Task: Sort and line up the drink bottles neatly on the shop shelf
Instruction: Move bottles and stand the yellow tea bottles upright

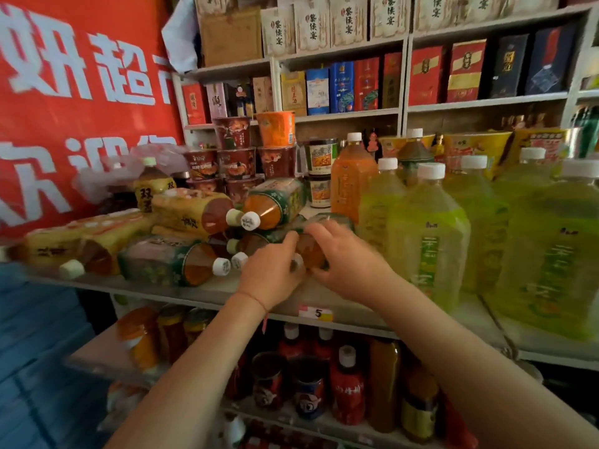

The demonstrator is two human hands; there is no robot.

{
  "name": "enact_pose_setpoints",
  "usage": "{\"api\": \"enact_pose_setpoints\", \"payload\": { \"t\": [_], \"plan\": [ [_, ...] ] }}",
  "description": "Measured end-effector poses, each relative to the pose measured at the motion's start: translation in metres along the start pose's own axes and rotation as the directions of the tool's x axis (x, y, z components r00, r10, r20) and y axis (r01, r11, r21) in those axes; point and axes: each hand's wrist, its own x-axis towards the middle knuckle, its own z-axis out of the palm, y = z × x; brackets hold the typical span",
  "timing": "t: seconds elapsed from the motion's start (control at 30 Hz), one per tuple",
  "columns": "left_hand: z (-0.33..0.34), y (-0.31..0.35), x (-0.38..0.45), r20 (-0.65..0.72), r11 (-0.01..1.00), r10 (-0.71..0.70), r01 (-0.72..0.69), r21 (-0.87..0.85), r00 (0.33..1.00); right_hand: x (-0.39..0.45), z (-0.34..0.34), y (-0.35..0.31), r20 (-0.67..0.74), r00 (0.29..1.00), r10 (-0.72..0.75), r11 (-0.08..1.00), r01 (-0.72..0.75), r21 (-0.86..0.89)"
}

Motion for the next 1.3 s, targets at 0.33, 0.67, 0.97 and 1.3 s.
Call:
{"api": "enact_pose_setpoints", "payload": {
  "t": [0.33, 0.67, 0.97, 1.3],
  "plan": [
    [-0.052, -0.031, 0.039, -0.484, 0.848, 0.363, -0.497, -0.182, 0.796, 0.042, 0.011, -0.005, -0.308, 0.932, 0.19, 0.976, -0.147, 0.159],
    [-0.036, -0.099, 0.049, -0.328, 0.947, 0.319, -0.285, 0.15, 0.889, 0.098, 0.022, -0.007, -0.373, 0.721, 0.584, 0.8, -0.589, 0.114],
    [-0.026, -0.104, 0.053, -0.378, 0.914, 0.378, -0.405, 0.009, 0.845, 0.105, 0.037, -0.021, -0.505, 0.678, 0.535, 0.792, -0.61, 0.021],
    [-0.049, -0.091, 0.037, -0.666, 0.819, 0.404, -0.572, -0.041, 0.627, 0.102, 0.031, -0.056, -0.423, 0.906, 0.026, 0.997, 0.01, 0.083]
  ]
}}
